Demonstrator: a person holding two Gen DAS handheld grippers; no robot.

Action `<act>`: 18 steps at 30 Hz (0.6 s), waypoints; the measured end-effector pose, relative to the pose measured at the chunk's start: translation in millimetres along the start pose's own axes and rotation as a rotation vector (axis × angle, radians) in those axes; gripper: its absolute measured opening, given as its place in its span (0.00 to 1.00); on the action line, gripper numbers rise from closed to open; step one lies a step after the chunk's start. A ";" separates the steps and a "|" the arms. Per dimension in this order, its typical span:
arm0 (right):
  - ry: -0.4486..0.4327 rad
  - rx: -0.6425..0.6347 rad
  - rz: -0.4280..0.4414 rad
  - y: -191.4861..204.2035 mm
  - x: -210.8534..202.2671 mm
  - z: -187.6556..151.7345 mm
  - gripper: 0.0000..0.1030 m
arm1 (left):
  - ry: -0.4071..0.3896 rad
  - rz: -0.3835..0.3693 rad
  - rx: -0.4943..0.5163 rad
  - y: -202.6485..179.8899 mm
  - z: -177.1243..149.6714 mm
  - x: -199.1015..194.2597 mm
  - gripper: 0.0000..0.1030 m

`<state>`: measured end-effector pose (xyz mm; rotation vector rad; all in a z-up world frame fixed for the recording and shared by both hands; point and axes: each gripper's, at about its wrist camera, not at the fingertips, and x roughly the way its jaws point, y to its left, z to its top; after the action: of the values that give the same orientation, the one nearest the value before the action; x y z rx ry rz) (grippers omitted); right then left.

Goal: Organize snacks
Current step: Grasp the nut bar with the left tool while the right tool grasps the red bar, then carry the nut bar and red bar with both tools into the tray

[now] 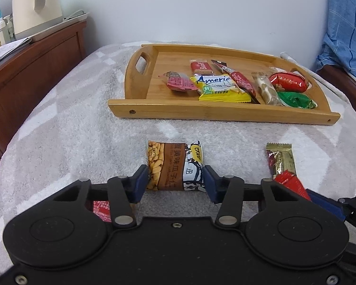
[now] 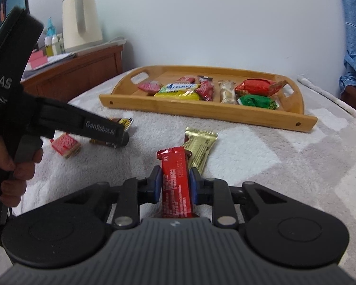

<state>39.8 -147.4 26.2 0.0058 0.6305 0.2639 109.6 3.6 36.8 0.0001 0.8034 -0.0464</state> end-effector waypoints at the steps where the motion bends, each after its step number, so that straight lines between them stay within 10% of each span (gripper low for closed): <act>1: -0.009 0.008 -0.002 -1.8 -1.0 0.8 0.28 | 0.003 0.002 -0.003 -0.2 0.7 -0.7 0.44; 18: -0.163 0.110 -0.083 -32.7 -14.7 23.5 0.28 | -0.031 -0.024 0.006 -6.6 27.9 -20.2 0.44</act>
<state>50.1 -180.9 51.0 0.1057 0.4810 0.1464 115.4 -2.7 70.8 -0.0045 0.7728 -0.0715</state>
